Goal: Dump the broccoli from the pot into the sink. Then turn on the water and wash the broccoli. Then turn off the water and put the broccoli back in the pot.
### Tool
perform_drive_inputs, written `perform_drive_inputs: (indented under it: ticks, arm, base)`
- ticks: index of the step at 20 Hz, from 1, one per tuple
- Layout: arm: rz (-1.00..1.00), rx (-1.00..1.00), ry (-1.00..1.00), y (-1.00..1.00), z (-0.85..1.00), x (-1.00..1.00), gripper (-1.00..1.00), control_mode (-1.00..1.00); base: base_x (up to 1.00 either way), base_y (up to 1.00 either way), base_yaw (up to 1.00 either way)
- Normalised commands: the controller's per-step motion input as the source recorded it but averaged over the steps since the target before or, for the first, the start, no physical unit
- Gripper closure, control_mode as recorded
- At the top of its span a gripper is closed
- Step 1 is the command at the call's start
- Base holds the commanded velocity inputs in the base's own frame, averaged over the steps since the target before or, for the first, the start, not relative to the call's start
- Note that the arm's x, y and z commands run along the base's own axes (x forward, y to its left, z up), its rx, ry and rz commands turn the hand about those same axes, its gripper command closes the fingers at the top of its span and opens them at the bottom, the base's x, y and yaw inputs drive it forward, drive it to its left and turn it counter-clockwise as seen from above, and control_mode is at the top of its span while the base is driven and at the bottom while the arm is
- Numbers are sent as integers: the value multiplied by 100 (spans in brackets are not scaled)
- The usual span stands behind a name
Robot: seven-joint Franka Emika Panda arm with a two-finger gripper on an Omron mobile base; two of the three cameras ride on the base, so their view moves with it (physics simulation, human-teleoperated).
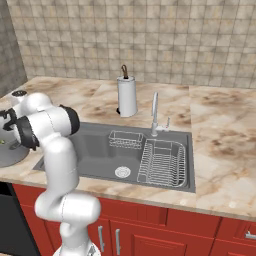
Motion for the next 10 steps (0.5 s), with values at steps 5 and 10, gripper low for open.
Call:
perform_drive_inputs:
  ticks: [5,10]
  arm:
    - [0,-5,0,19,-37,26,-100,-100]
    - [-2,-6,0,25,-30,8,100,-100]
  base:
    - [0,0,0]
    - [0,0,0]
